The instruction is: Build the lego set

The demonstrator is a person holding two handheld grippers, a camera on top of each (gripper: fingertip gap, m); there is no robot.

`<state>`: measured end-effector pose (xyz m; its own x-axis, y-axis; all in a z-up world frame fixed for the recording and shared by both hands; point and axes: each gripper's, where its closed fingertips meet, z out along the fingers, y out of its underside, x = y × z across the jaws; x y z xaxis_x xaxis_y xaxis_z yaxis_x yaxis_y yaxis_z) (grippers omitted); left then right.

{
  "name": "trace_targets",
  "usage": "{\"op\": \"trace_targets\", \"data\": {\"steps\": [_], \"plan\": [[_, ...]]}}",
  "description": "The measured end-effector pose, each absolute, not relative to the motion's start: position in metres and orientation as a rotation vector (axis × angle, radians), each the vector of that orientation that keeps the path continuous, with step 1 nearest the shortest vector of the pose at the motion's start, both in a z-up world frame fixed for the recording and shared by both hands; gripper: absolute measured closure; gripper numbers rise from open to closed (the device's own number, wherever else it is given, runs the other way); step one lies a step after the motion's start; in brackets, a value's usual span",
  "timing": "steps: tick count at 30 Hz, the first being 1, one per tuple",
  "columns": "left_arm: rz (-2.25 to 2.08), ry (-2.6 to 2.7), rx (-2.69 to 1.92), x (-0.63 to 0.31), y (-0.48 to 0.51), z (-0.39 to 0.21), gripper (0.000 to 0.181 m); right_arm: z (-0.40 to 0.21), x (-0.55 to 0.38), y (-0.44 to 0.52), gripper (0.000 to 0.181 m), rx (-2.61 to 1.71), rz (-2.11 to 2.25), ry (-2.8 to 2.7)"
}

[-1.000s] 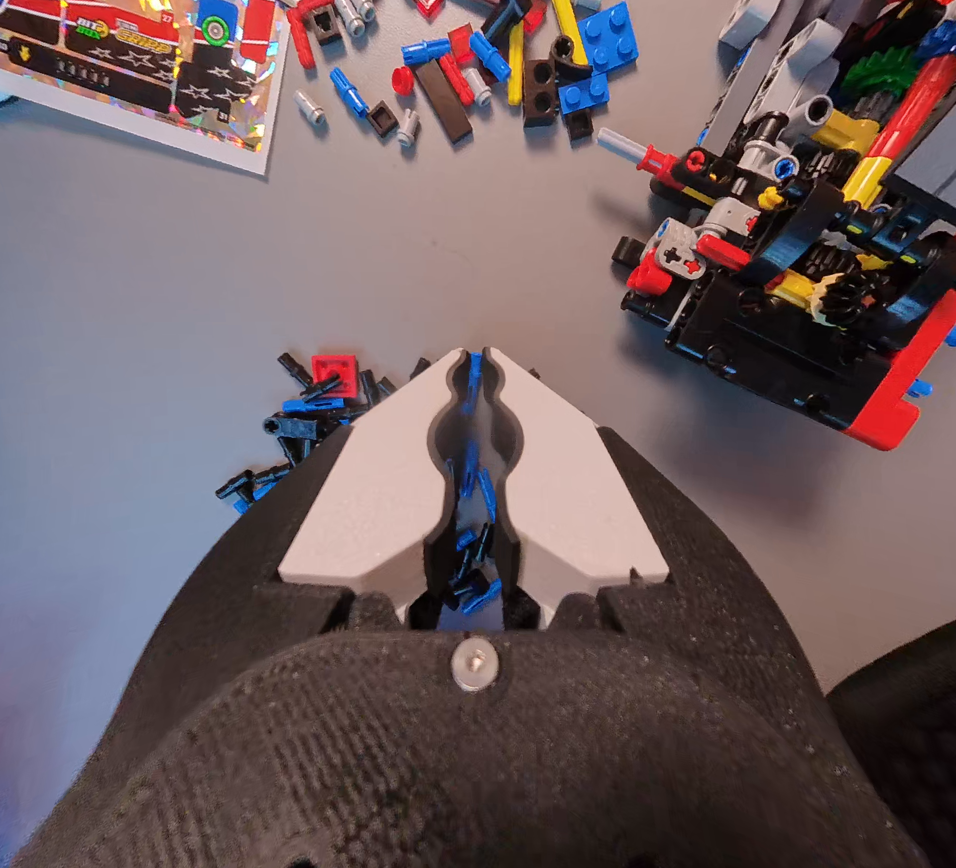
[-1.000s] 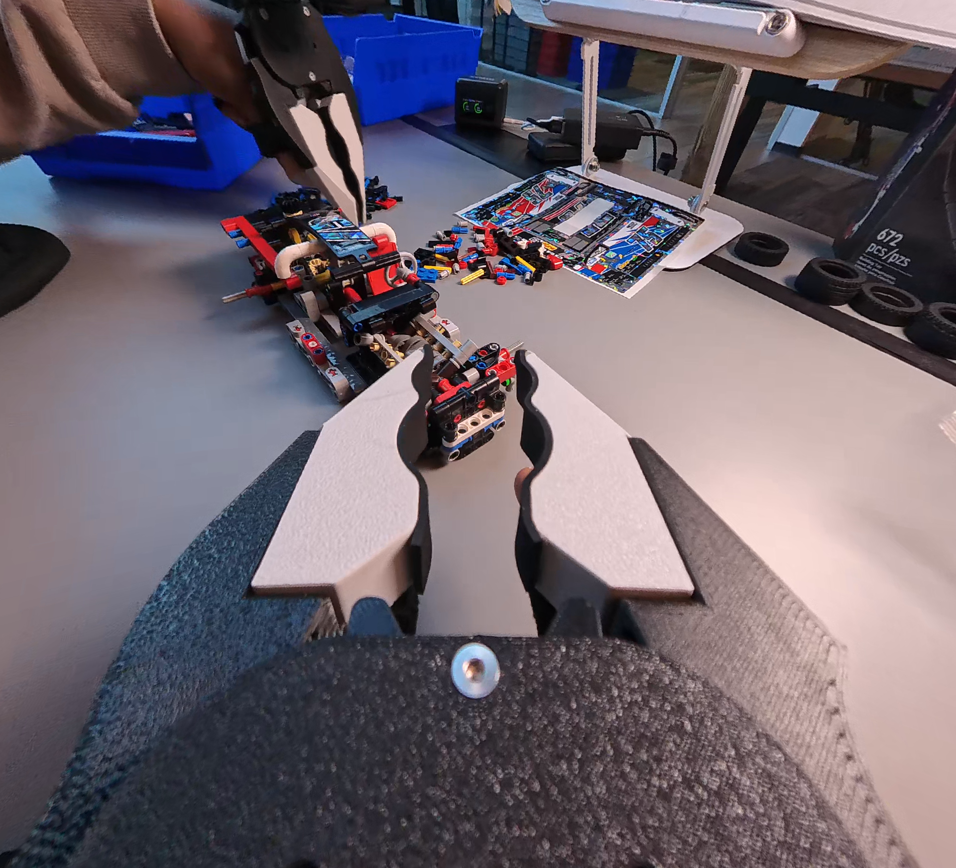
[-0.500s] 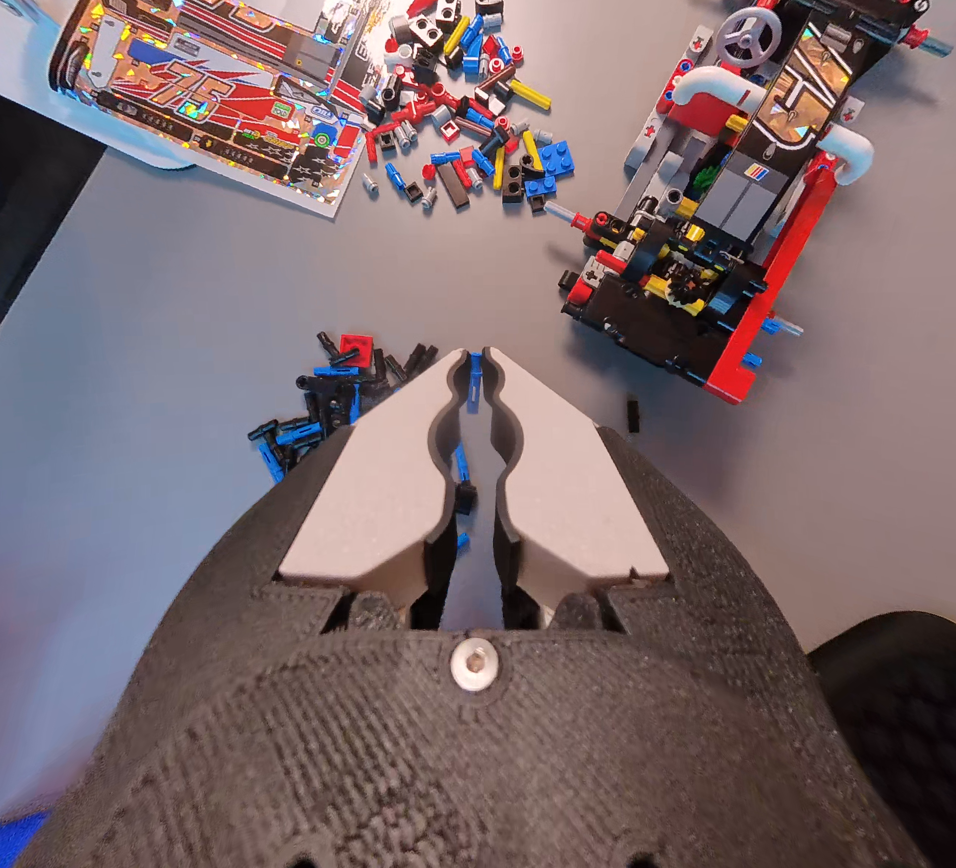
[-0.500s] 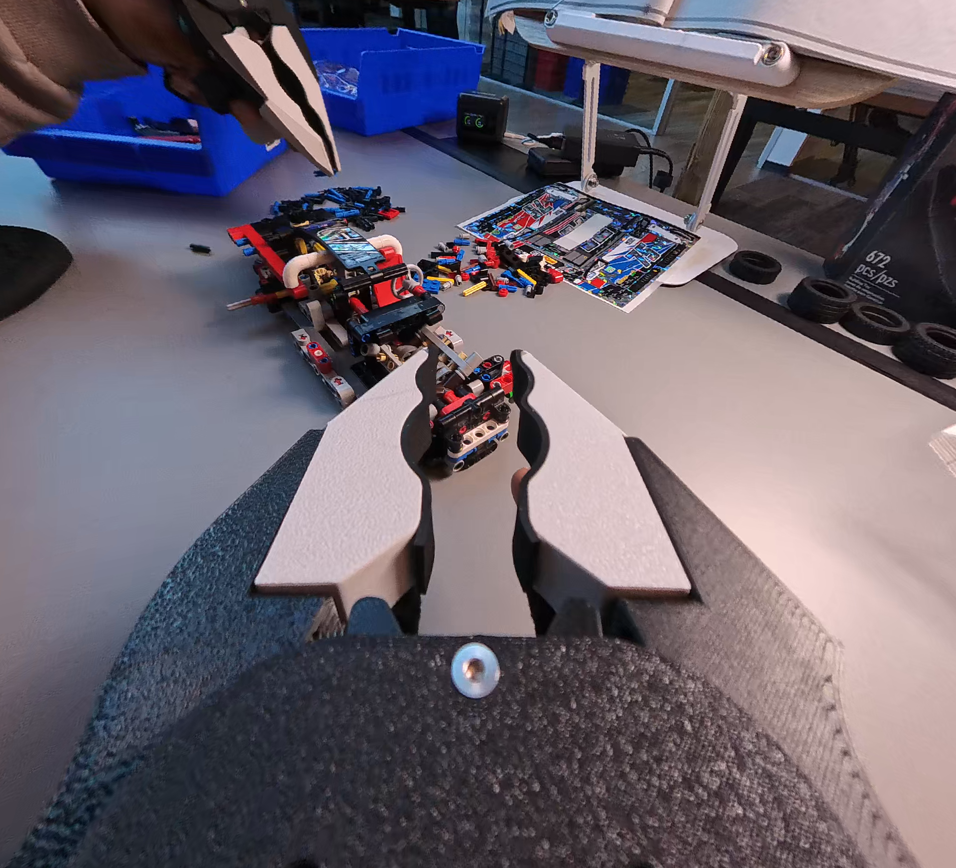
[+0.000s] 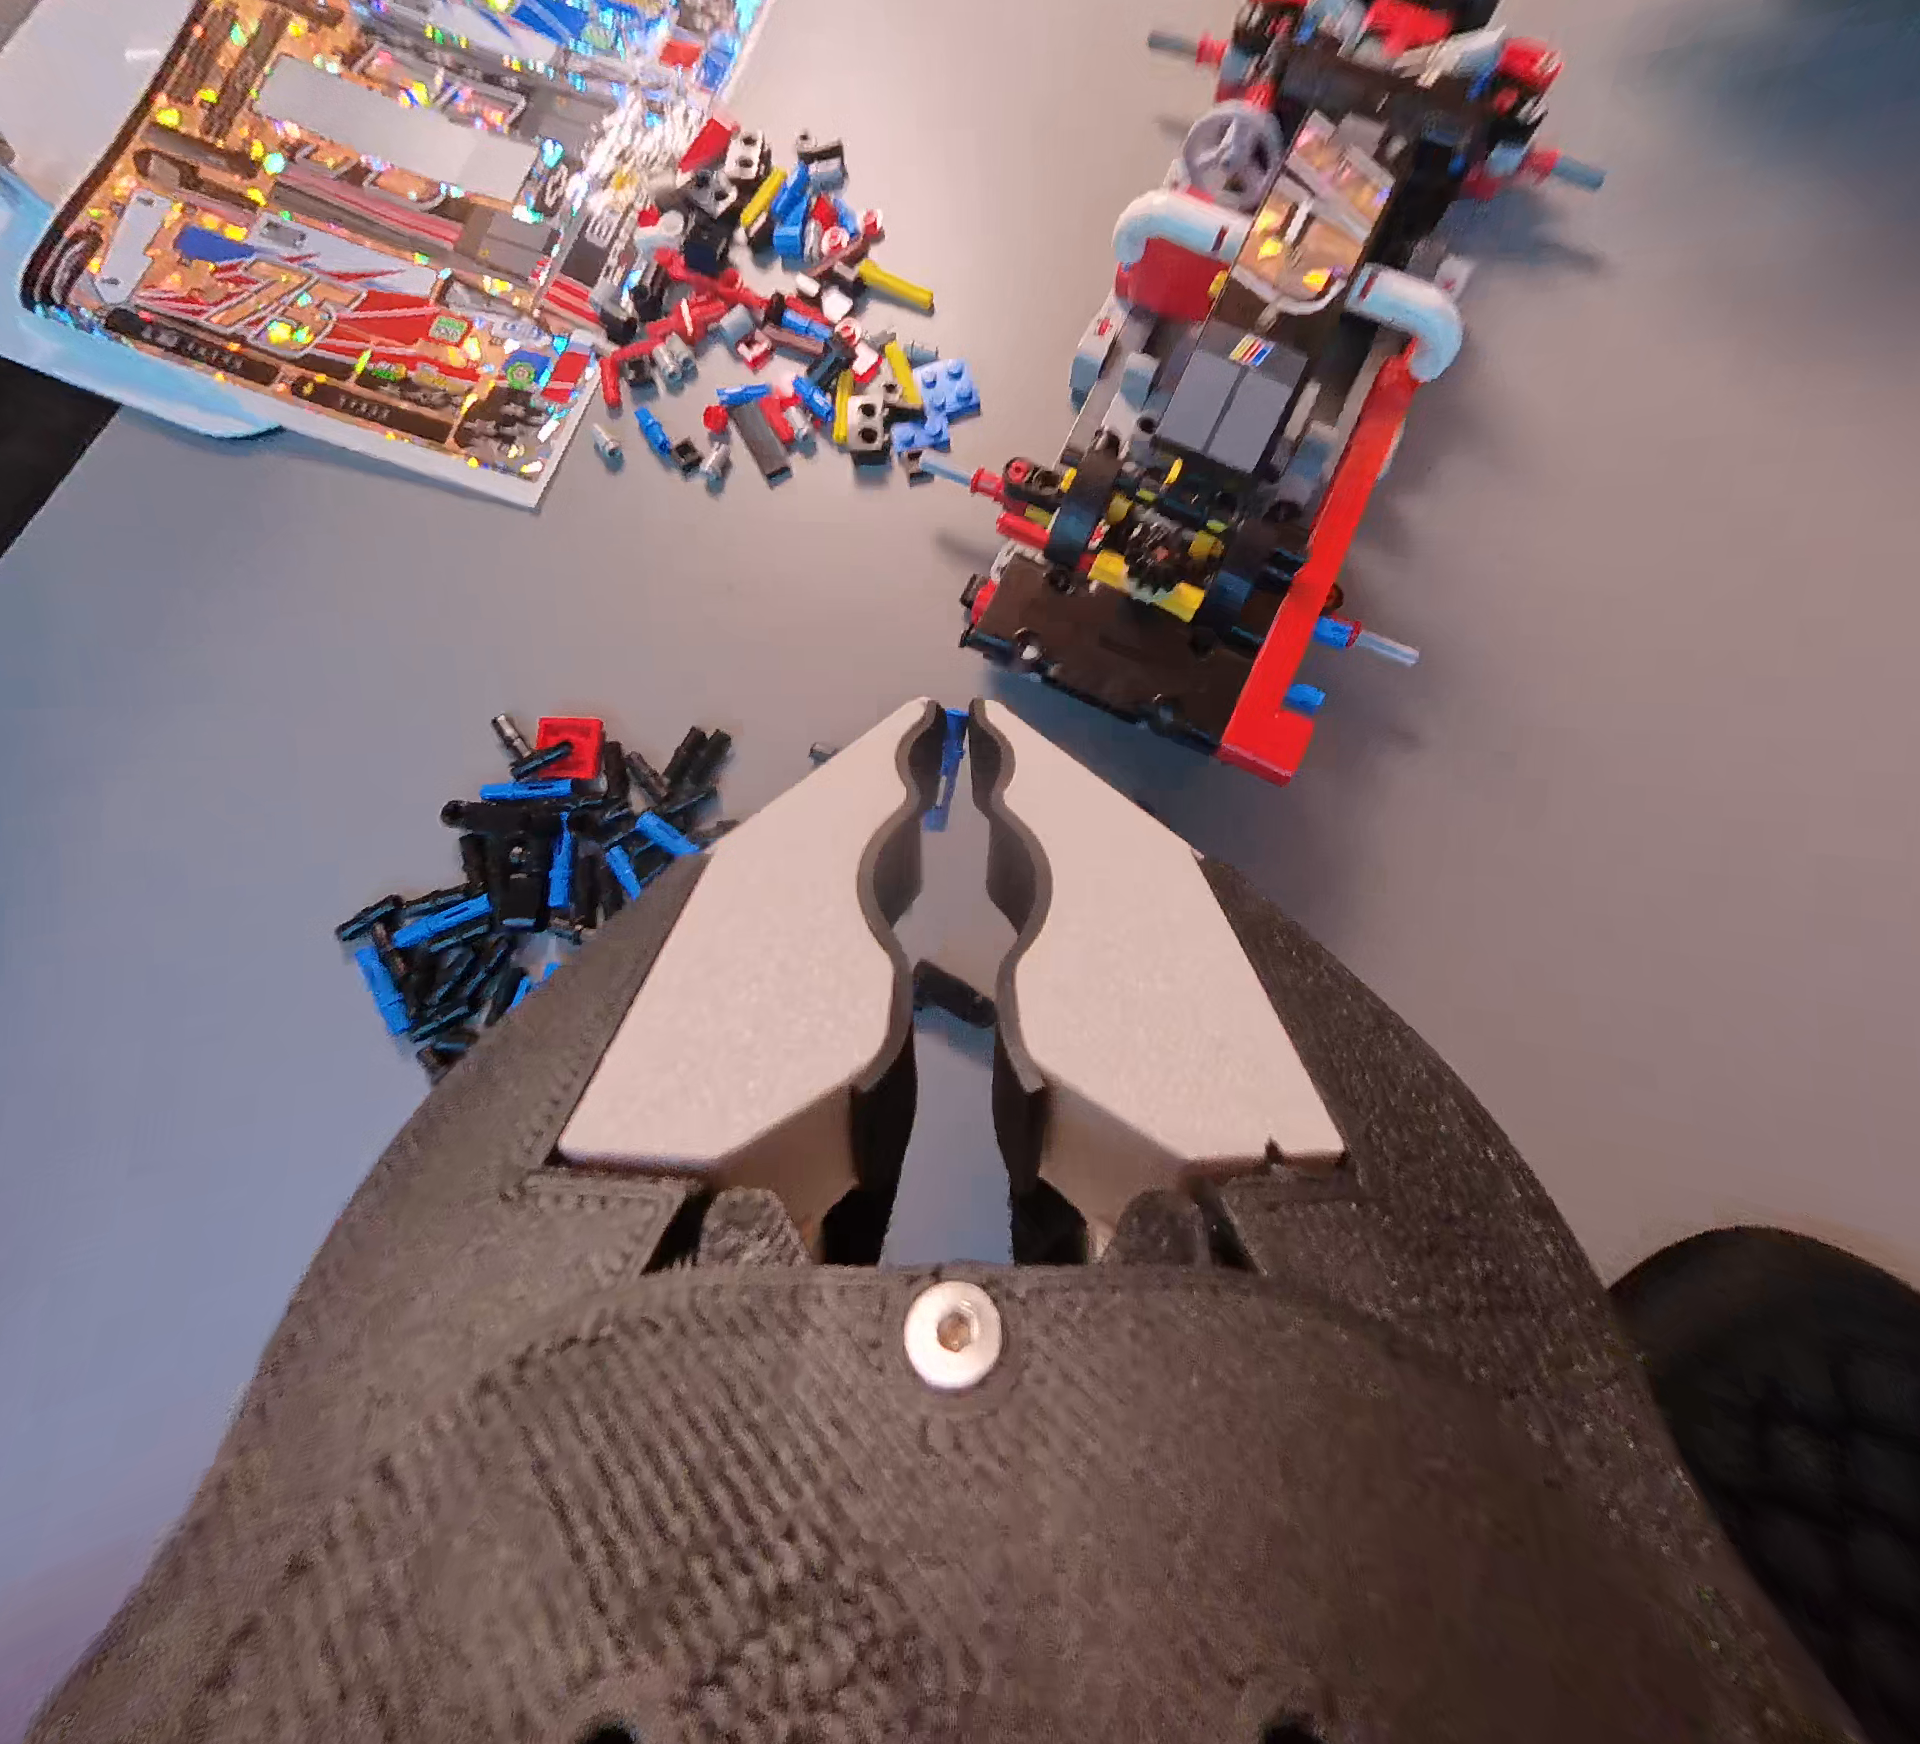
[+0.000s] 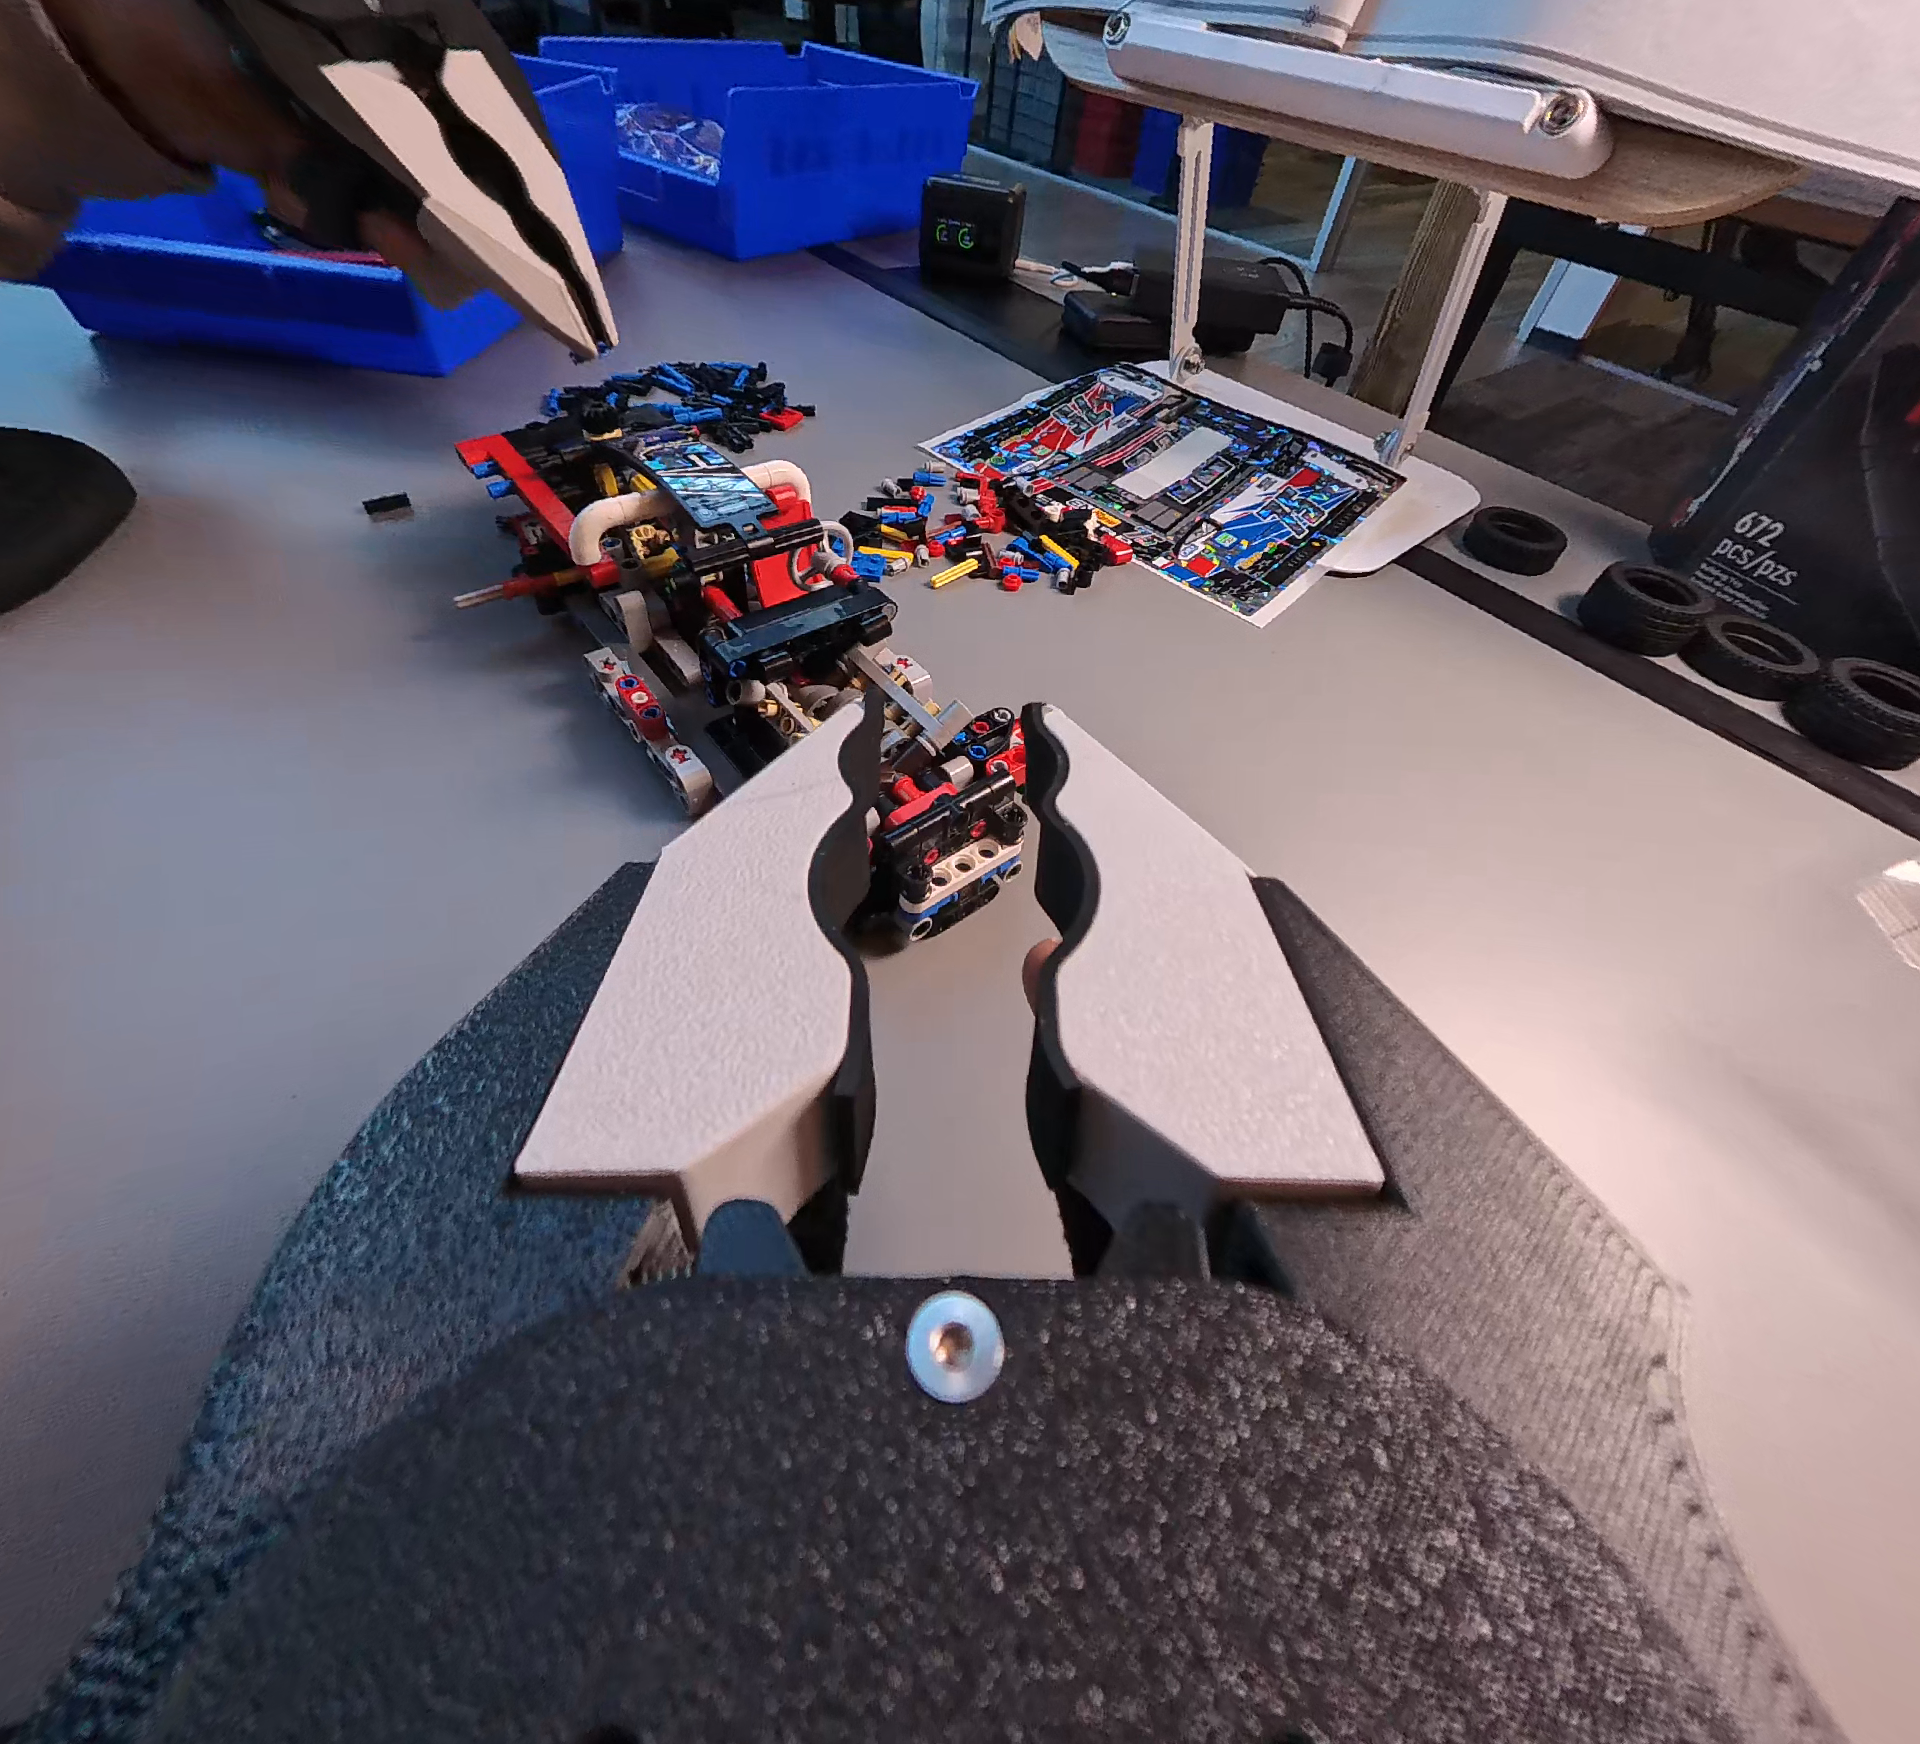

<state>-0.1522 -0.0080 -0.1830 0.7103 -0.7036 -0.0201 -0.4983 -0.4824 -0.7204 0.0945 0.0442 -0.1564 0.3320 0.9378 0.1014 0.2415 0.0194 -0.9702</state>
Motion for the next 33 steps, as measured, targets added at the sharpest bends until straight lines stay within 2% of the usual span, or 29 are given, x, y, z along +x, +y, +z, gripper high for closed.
{"op": "trace_targets", "data": {"steps": [9, 14, 20, 24, 27, 32, 33], "plan": [[-0.723, 0.768, -1.871, -0.133, -0.025, -0.142, 0.179, -0.158, 0.095, 0.045, 0.157, -1.477, 0.78, -1.141], [-1.004, 0.855, -1.825, -0.086, -0.063, -0.134, 0.179, -0.155, 0.089, 0.03, 0.157, -1.414, 0.797, -1.208], [-0.803, 1.201, -2.045, -0.027, -0.103, -0.211, 0.179, -0.156, 0.086, 0.025, 0.157, -1.4, 0.783, -1.244], [-0.618, 1.315, -2.111, -0.02, -0.105, -0.239, 0.178, -0.154, 0.087, 0.024, 0.158, -1.393, 0.781, -1.242], [-0.685, 1.247, -2.074, -0.021, -0.105, -0.223, 0.162, -0.154, 0.088, 0.024, 0.157, -1.393, 0.777, -1.245], [-0.601, 0.811, -2.064, -0.091, -0.062, -0.182, 0.158, -0.164, 0.086, 0.027, 0.151, -1.446, 0.747, -1.273], [-0.56, 0.741, -2.084, -0.108, -0.053, -0.182, 0.152, -0.167, 0.085, 0.029, 0.149, -1.459, 0.732, -1.28]]}}
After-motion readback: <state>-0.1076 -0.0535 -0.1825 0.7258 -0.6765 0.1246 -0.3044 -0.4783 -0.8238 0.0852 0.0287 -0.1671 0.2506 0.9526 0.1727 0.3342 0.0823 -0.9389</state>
